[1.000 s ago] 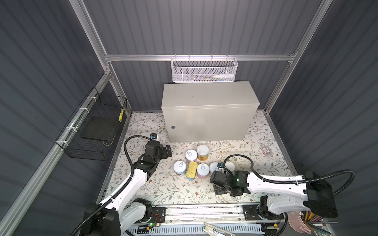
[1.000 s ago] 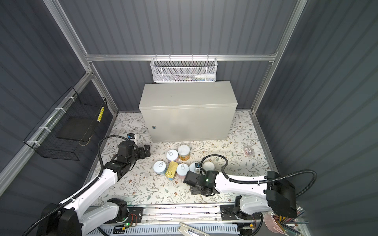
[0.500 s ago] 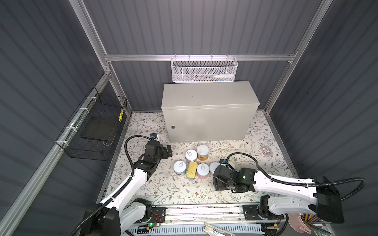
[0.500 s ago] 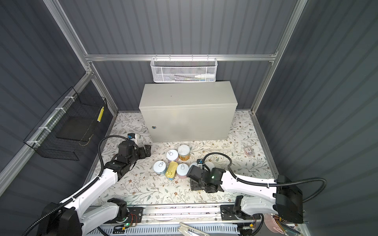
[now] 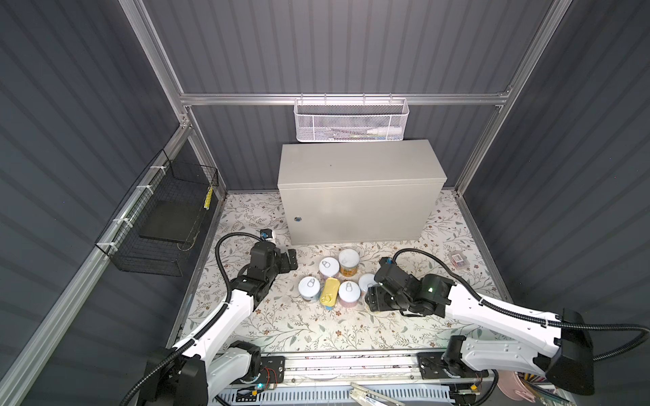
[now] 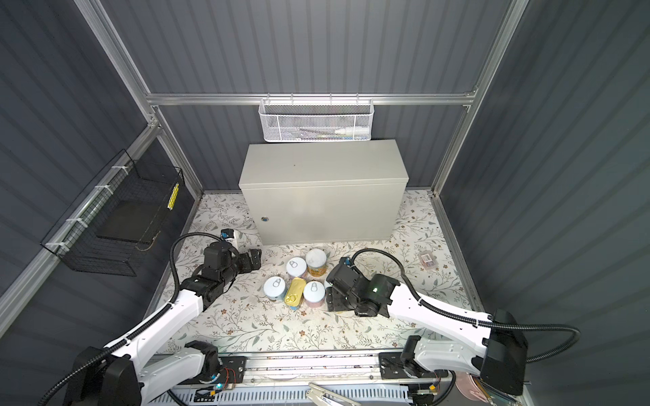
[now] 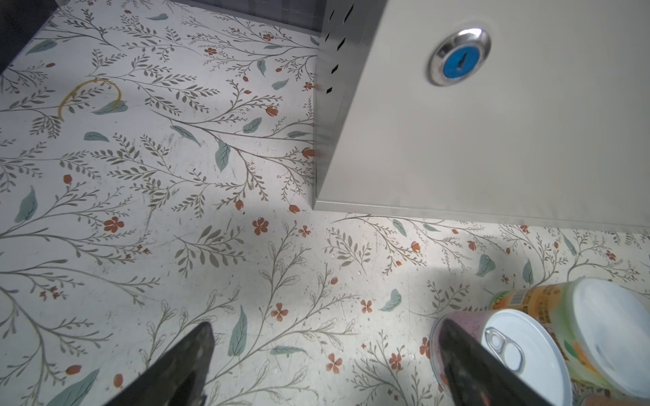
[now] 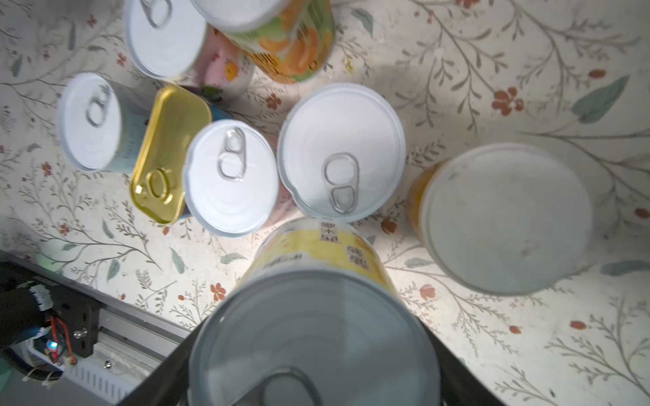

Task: Place and organize the canned foods onto the counter
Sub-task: 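Lift the yellow can toward the left gripper while the left gripper reaches in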

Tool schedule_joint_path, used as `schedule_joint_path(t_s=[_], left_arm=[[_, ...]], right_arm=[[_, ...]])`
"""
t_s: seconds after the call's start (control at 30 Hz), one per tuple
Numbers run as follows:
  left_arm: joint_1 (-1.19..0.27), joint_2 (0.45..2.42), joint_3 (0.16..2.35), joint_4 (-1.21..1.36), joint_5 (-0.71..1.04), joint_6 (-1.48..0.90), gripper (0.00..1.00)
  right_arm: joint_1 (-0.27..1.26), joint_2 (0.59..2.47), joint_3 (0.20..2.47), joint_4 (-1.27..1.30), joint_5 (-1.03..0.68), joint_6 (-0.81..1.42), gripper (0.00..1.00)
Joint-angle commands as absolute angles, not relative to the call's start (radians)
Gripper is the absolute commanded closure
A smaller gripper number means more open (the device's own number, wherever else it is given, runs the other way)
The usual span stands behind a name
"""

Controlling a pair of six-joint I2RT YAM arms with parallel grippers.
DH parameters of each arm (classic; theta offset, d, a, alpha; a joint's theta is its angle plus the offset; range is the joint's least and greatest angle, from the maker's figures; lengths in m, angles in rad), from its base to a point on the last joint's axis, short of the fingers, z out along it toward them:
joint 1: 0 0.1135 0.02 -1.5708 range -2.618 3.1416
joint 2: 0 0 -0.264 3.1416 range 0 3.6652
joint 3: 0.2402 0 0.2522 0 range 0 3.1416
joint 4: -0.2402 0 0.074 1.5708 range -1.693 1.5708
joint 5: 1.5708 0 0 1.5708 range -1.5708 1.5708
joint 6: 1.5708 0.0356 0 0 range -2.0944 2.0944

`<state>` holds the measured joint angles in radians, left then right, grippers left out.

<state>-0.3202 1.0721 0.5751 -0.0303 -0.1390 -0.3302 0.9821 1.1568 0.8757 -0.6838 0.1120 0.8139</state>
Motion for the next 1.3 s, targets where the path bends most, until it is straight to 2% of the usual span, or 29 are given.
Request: schedule_joint_path(t_s=[0.0, 0.43, 0.6, 0.8, 1.0, 1.27], left_arm=[[-0.324, 1.065, 0.571, -0.026, -0.124, -0.332, 0.00], [-0.331, 1.027, 0.534, 0.067, -0.014, -0.322, 0.00], [-0.374, 1.035, 0.537, 0.098, 0.011, -0.321, 0.00], [-0.501, 1.054, 0.546, 0.147, 0.029, -0.233, 0.00], [-0.722, 1.057, 0.551, 0.197, 0.059, -0.021, 0.00], [-0.849, 1.144, 0.563, 0.340, 0.231, 0.031, 0.00]], right_arm=[[0.953, 1.172, 0.945, -0.650, 0.073, 0.751, 0.42], [0.799, 1.277, 1.083, -0.641, -0.065, 0.643, 0.42], [0.752, 1.306, 1.128, -0.653, -0.093, 0.613, 0.42], [0.697, 1.303, 1.158, -0.667, -0.118, 0.580, 0.43], [0.633, 1.256, 1.127, -0.703, -0.194, 0.568, 0.42], [0.583, 1.206, 1.112, -0.733, -0.261, 0.551, 0.42]])
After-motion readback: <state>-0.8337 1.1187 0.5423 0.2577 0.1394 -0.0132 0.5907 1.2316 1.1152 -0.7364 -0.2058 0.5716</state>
